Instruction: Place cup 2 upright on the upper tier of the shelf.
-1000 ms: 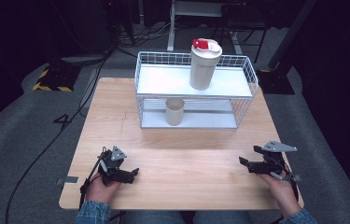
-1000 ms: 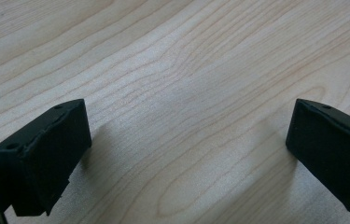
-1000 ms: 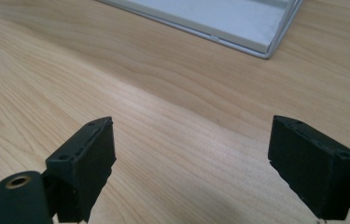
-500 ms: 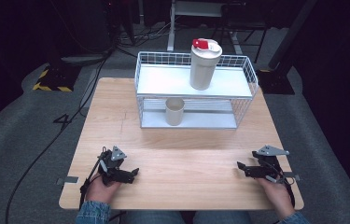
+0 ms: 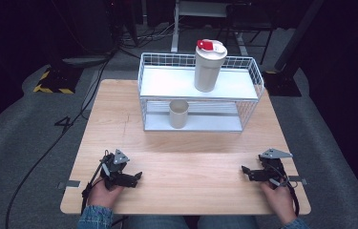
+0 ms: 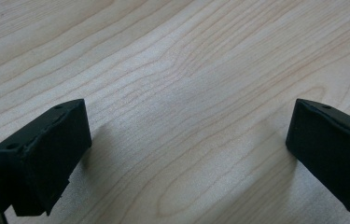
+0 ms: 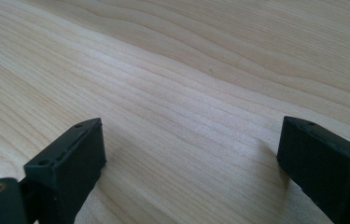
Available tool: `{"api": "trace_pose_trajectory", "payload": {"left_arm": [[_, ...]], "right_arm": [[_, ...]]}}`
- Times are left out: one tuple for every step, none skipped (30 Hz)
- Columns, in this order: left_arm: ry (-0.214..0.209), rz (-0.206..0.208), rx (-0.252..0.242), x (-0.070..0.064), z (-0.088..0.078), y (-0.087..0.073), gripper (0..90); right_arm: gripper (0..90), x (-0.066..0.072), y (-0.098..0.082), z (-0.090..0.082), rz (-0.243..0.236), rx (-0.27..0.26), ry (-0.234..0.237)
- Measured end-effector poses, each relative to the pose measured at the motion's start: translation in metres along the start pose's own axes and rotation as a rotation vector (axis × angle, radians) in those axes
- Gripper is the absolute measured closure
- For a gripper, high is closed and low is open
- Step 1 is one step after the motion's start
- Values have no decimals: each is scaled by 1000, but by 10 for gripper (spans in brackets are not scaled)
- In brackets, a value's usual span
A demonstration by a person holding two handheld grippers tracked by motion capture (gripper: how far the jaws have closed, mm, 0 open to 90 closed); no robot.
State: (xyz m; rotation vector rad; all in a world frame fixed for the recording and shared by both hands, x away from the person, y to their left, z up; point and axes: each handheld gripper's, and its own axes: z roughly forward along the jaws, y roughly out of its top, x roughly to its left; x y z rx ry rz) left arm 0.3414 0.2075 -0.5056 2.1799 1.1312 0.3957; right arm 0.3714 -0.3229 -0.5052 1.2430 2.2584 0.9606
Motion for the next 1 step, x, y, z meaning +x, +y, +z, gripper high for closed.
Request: {"api": "trace_pose_trajectory", "payload": {"left_arm": [[0, 0, 0, 0, 0, 0, 6]], "right_arm": [[70, 0, 0, 0, 3, 2, -2]]}}
